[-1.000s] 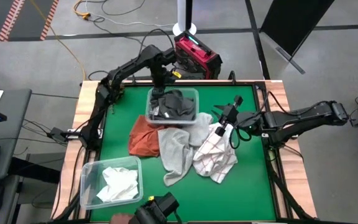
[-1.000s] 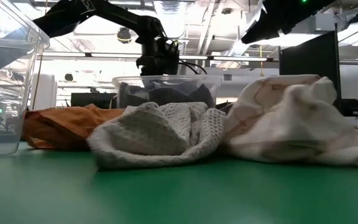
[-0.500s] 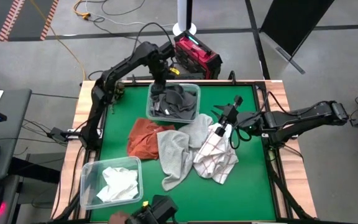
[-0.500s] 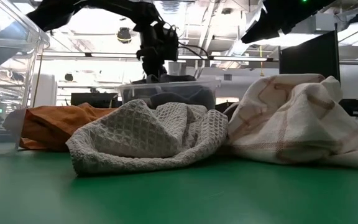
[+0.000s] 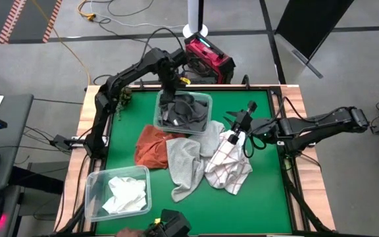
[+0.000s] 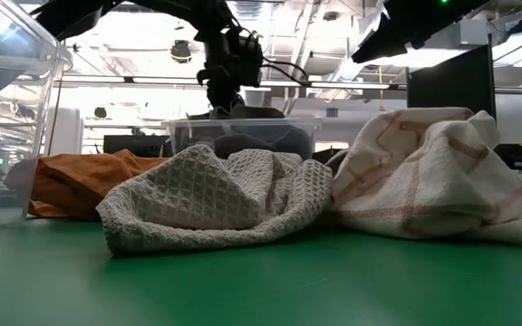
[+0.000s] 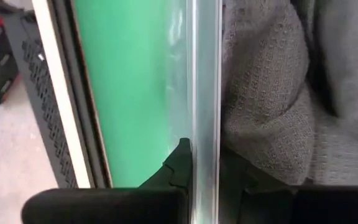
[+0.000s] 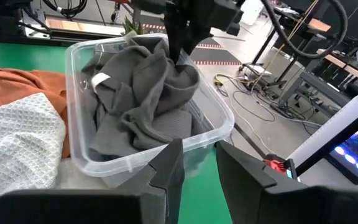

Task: Sort towels by color in basket
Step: Adjust the top transparent bin, then adjust the gray towel into the top transparent bin

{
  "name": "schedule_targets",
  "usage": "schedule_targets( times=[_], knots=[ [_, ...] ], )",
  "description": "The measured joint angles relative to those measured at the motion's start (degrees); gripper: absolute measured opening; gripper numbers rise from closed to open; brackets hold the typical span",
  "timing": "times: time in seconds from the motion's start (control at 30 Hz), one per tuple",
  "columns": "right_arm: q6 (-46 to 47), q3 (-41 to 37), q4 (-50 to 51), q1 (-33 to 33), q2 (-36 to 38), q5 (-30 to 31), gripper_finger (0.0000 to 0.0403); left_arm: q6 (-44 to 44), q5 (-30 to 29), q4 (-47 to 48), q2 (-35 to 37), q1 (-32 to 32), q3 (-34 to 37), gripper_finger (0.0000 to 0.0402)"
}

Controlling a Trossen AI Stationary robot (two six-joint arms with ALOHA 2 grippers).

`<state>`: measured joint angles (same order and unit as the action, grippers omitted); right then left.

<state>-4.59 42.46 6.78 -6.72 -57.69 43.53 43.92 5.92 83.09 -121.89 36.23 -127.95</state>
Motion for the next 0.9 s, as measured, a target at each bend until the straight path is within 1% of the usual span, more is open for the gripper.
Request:
schedule_targets(
  times=[0.1,0.2,0.27,0.5,0.53,0.6,0.67,0.9],
  knots=[
    [0.03,0.0,-0.95,0.0,0.0,-0.11,0.0127,-1.02,-1.12,-0.55,0.0,0.53,1.29,0.0034],
    [-0.21,0.02,-3.01,0.0,-0.42,-0.71,0.0127,-3.24,-1.37,-1.76,0.0,0.65,1.82,0.005],
    [-0.45,0.02,-3.1,0.0,-0.52,-1.59,0.0127,-4.21,-1.3,-2.61,0.0,0.59,1.82,0.0068],
    [-1.15,0.02,-3.12,0.13,-0.74,-1.64,0.0127,-5.69,-1.55,-4.82,0.0,0.4,1.82,0.0145],
    [-1.21,0.0,-3.13,0.13,-0.74,-1.63,0.0127,-5.19,-2.3,-5.48,0.0,0.5,1.82,0.0154],
    [-1.27,0.0,-3.03,0.13,-0.74,-1.64,0.0127,-4.87,-6.48,-7.05,0.0,0.48,1.8,0.017],
    [-1.3,0.02,-3.01,0.13,-0.74,-1.64,0.0127,-4.72,-9.18,-6.78,0.0,0.53,0.83,0.0178],
    [-1.5,0.02,-2.94,0.13,-0.74,-1.64,0.0127,-4.13,-8.78,-5.91,0.0,0.02,-6.64,0.0182]
  ],
)
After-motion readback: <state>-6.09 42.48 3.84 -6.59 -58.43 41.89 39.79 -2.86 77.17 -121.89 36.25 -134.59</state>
